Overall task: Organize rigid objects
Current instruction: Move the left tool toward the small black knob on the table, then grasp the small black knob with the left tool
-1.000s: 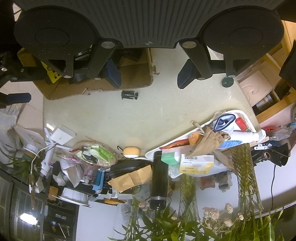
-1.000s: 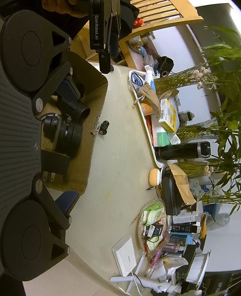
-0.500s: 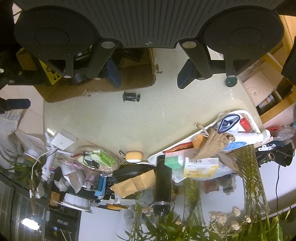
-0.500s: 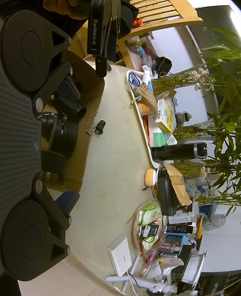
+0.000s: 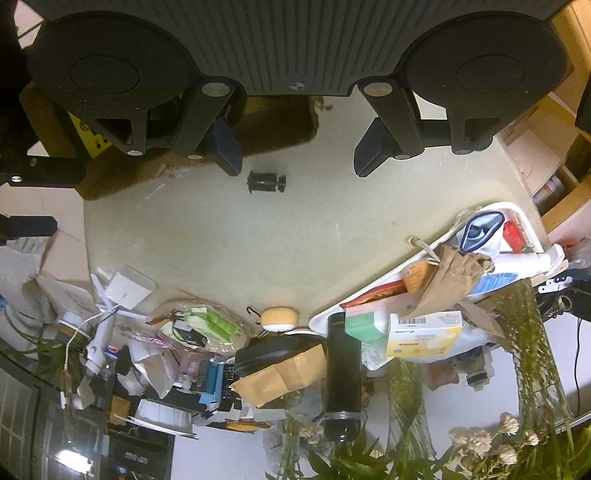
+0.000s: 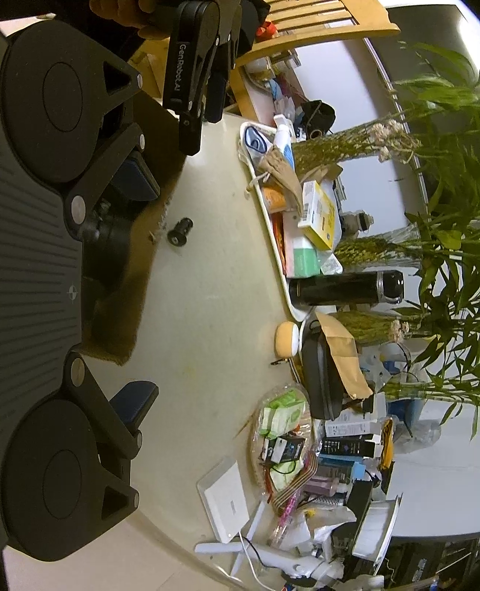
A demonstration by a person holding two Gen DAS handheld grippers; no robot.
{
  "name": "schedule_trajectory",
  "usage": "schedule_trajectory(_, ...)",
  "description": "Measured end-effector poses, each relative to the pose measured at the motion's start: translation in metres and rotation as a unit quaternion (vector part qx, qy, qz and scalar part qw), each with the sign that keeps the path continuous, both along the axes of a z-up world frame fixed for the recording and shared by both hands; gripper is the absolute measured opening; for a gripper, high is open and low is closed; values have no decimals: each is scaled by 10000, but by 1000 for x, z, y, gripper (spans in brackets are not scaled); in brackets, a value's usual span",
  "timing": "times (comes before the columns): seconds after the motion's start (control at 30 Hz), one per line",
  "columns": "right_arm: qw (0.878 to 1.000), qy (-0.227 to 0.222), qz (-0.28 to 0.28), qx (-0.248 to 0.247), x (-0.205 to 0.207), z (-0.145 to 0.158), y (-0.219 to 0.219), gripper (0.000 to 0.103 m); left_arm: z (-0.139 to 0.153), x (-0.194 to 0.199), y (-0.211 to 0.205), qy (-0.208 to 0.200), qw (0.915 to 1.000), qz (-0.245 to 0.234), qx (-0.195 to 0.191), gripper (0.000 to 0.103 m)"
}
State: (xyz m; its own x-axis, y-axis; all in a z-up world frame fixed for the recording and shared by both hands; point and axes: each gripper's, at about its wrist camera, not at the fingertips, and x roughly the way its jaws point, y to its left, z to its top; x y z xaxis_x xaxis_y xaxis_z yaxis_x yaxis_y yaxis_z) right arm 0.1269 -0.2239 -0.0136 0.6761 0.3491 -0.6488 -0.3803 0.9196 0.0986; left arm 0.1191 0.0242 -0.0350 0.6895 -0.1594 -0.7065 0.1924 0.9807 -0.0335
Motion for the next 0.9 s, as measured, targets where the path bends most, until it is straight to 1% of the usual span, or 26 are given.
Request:
schedule_trajectory(0.17,9999,1,35,-123,18,-4,0,103,-3,18,-1,107,9999,-62,15,66)
schedule_trajectory(0.27,9998,14,67,-175,29,-7,1,103,-8,30,-4,239,9995,-193,101,66)
schedule_trajectory(0.4,9996,35,69,-274,41,-9,1,103,-15,47,-9,430,9982,-398,112,66)
schedule_trajectory(0.5,9994,42,50,-351,49,-12,-1,103,-21,60,-14,628,9965,-545,131,66)
schedule_trajectory(0.6,9992,61,24,-387,56,-13,-3,103,-30,75,-20,919,9932,-702,126,66)
schedule_trajectory(0.9,9995,142,-33,-295,61,-13,-13,103,-49,106,-40,1567,9843,-759,284,66)
